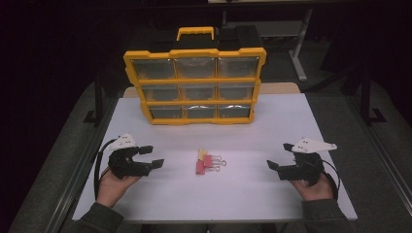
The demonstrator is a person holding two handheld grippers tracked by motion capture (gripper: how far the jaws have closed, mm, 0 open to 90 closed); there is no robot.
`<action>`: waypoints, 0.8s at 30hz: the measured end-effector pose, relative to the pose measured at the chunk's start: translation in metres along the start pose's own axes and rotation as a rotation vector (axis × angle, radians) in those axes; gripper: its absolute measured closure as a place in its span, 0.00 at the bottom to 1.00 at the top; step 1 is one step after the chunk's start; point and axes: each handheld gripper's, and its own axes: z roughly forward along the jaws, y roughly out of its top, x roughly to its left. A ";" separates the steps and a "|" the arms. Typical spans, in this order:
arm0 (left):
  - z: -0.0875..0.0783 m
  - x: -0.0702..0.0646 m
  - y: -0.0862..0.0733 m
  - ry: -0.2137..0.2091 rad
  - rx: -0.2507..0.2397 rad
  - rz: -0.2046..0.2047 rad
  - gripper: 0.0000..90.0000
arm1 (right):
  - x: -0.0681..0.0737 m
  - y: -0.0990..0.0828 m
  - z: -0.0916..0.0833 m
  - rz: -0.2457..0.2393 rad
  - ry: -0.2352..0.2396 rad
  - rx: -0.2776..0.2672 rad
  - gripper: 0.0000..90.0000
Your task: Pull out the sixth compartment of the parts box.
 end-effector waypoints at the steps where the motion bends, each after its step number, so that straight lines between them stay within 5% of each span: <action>1: 0.002 0.000 0.007 -0.033 0.001 -0.018 0.35 | 0.000 0.000 0.001 -0.004 0.001 0.001 0.17; 10: 0.023 -0.006 0.046 -0.139 -0.029 -0.070 0.39 | -0.001 -0.001 0.000 0.004 0.008 0.003 0.17; 24: 0.068 -0.011 0.095 -0.208 -0.094 -0.164 0.47 | -0.005 0.000 -0.004 0.004 0.009 -0.003 0.18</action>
